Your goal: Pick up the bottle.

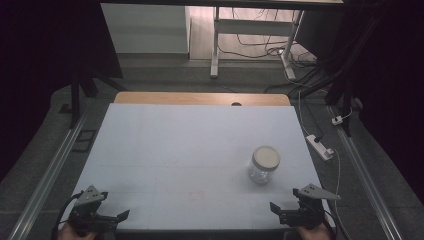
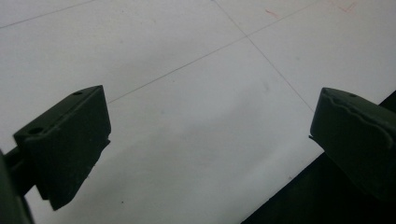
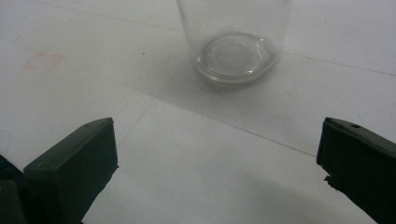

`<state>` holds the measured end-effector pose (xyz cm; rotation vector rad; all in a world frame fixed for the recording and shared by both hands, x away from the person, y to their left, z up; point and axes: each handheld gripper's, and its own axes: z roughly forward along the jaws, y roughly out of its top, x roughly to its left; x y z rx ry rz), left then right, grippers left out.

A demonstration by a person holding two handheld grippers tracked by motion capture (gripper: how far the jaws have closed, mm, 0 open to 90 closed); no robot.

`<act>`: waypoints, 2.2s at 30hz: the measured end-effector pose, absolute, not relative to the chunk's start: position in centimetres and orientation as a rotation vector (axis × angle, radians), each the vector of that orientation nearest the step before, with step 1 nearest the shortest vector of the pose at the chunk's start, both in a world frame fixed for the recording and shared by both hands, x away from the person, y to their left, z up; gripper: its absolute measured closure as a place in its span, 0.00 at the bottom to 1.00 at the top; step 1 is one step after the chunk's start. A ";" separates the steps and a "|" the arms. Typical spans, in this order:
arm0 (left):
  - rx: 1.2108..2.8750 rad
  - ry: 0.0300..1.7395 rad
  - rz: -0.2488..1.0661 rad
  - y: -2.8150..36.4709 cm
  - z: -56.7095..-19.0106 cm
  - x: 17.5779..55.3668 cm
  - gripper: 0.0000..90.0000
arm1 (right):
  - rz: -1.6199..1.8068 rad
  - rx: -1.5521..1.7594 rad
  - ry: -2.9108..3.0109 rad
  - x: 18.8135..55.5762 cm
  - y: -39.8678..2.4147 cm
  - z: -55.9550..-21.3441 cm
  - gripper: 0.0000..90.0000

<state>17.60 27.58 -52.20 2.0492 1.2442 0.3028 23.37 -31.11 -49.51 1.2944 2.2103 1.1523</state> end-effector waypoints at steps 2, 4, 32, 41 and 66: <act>2.052 1.245 0.303 27.5 -52.2 17.6 0.00 | 1.152 1.295 2.208 23.3 -31.1 -49.5 0.00; 2.055 1.250 0.291 27.5 -52.3 17.7 0.00 | 1.146 1.288 2.209 23.3 -31.0 -49.5 0.00; 2.045 1.280 0.251 27.7 -52.4 17.8 0.00 | 1.147 1.240 2.216 23.4 -30.5 -49.3 0.00; 2.050 1.272 0.244 27.7 -52.4 17.9 0.00 | 1.185 1.181 2.227 23.7 -29.7 -49.1 0.00; 2.034 1.266 0.222 28.0 -52.4 17.9 0.02 | 1.175 1.176 2.245 26.5 -28.4 -48.9 0.00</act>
